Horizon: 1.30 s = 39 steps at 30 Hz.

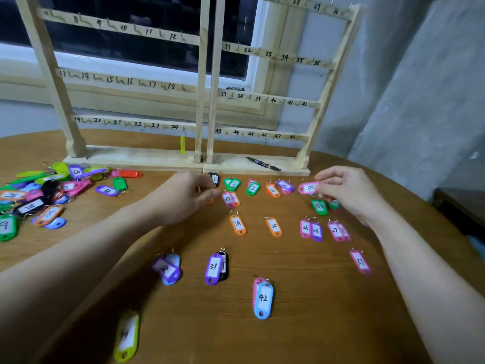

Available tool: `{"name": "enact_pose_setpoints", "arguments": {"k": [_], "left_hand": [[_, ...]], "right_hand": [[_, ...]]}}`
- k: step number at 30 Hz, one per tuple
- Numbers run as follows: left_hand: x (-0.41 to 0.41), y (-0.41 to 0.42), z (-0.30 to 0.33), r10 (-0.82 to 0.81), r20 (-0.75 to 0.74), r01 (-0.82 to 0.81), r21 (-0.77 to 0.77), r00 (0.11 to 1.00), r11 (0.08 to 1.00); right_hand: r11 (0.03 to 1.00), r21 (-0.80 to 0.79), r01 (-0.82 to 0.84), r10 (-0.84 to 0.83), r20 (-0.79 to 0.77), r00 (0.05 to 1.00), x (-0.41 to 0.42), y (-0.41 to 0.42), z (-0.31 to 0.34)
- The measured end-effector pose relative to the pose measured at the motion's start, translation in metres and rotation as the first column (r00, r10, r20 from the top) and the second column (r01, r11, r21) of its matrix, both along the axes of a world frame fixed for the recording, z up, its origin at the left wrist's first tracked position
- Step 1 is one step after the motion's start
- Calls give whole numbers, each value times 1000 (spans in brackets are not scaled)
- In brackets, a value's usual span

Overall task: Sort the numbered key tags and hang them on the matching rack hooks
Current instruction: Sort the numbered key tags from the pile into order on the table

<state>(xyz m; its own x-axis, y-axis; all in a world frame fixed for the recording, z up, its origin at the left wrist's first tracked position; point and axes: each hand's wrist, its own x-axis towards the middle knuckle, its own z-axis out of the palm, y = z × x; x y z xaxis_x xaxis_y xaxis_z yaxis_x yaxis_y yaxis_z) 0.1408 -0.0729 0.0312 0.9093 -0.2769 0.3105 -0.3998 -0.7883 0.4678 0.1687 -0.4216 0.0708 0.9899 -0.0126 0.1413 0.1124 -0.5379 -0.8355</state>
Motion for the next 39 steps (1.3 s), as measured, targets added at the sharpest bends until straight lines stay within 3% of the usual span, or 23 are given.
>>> {"name": "enact_pose_setpoints", "arguments": {"k": [11, 19, 27, 33, 39], "left_hand": [[18, -85, 14, -254, 51, 247, 113, 966, 962], [32, -101, 16, -264, 26, 256, 159, 964, 953], [31, -53, 13, -157, -46, 162, 153, 987, 975], [13, 16, 12, 23, -67, -13, 151, 998, 988], [-21, 124, 2, 370, -40, -370, -1, 928, 929]], "right_hand": [[970, -224, 94, -87, 40, 995, -1, -71, 2], [943, -318, -98, 106, 5, 994, 19, -35, -6], [909, -379, -174, 176, -28, 984, 35, -5, -25], [879, -453, -147, 160, -10, 987, 35, 7, -22], [922, -312, -228, 266, 82, 961, 33, 69, -10]]}}
